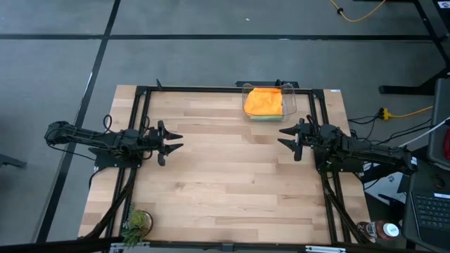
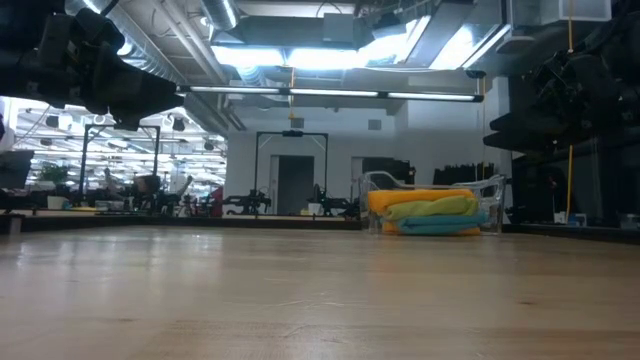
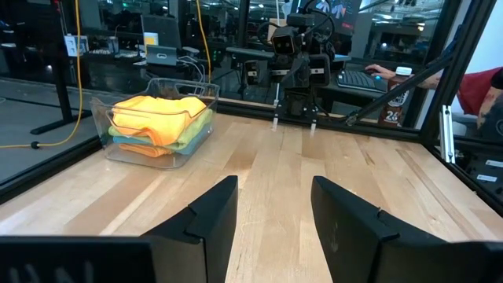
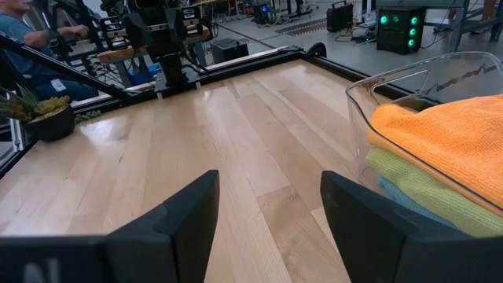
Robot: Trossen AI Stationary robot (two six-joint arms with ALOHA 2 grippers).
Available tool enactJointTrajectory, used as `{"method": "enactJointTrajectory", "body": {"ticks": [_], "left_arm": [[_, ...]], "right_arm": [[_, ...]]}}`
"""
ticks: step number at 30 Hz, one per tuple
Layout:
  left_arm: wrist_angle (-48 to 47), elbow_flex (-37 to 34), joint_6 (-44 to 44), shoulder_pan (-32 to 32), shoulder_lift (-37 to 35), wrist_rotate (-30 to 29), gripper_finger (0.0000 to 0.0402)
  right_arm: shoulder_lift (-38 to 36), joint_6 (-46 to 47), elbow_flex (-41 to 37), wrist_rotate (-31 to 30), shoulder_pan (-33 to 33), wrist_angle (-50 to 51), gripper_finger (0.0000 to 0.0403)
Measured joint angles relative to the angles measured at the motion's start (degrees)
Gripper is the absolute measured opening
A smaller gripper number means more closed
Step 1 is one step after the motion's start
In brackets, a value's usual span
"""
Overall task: Fold microfiber towels
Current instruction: Return to Home Position
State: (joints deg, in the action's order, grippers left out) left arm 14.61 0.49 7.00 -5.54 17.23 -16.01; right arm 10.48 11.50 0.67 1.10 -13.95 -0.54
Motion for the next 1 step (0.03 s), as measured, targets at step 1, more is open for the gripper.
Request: {"method": "enactJointTrajectory", "body": {"ticks": [1], "left_arm": [[0.0, 0.0, 0.0, 0.0, 0.0, 0.0, 0.0157]], "right_arm": [[0.0, 0.0, 0.0, 0.0, 0.0, 0.0, 0.0225]]}}
